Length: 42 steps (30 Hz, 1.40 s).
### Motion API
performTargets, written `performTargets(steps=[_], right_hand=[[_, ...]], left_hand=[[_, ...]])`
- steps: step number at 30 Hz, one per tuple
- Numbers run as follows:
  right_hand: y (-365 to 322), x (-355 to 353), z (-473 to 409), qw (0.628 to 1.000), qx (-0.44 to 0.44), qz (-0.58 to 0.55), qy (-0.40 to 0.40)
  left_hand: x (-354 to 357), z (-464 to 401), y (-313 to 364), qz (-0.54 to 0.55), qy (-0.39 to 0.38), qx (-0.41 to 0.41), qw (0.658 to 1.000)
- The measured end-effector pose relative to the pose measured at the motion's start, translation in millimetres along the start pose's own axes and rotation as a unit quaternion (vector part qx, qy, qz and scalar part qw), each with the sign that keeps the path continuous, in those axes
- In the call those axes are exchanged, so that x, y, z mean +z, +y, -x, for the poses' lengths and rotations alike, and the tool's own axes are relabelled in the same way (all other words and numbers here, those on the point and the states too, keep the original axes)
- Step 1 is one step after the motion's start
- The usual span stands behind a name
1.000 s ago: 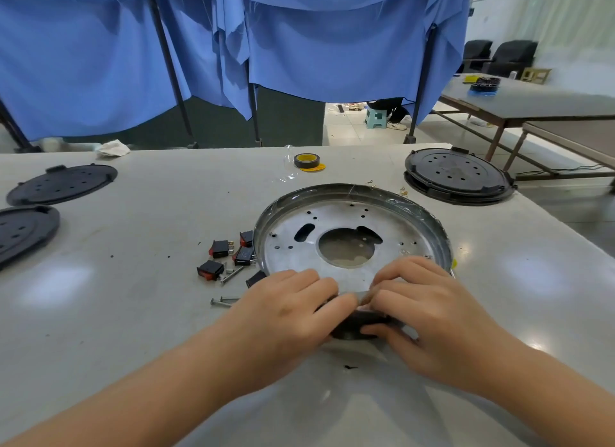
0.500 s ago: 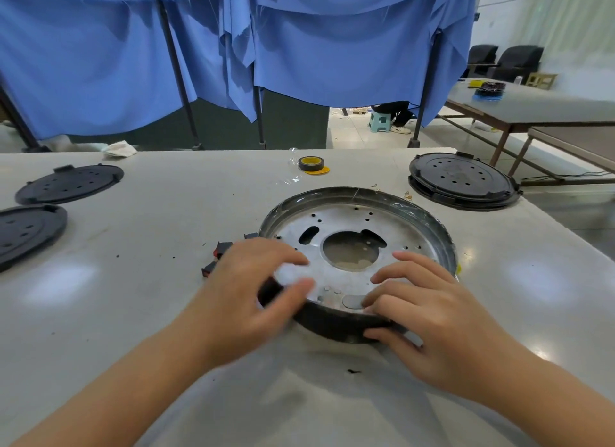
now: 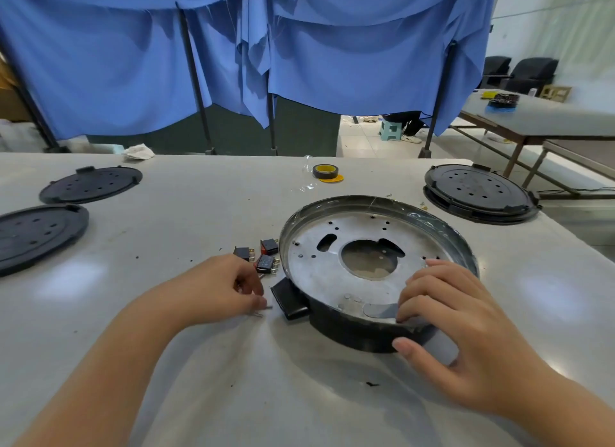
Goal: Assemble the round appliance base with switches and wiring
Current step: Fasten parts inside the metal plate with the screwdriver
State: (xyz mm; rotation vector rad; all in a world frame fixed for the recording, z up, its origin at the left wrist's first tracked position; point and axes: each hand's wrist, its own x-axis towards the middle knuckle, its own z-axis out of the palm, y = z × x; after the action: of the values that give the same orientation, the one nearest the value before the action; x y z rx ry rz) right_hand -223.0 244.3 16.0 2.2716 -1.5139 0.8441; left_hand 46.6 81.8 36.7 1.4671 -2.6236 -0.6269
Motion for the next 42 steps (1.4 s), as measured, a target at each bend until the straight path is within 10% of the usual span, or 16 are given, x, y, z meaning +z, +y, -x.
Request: performTargets(steps=[12,21,25,42], right_hand=[[-1.4,4.5,0.2,1.0,0.005,0.022,0.017],[0.4,6.3,1.6,1.0,0.0,0.025,0.018],[1.1,6.8,1.7,1.0,0.003,0.019,0.019],[3.5,7.9,0.7,1.0,0.007,0.007,0.027]], left_hand=[[13.1,-3.9,3.0,-0.078,0.017,0.056,0.995],[-21.5,13.8,13.1,0.172,0.155,0.097,0.968],[-32.6,22.2,48.3,0.279,0.08,0.169,0.942],[-21.8,-22.2,109.4,0.085,-0.128,0.199,0.968]])
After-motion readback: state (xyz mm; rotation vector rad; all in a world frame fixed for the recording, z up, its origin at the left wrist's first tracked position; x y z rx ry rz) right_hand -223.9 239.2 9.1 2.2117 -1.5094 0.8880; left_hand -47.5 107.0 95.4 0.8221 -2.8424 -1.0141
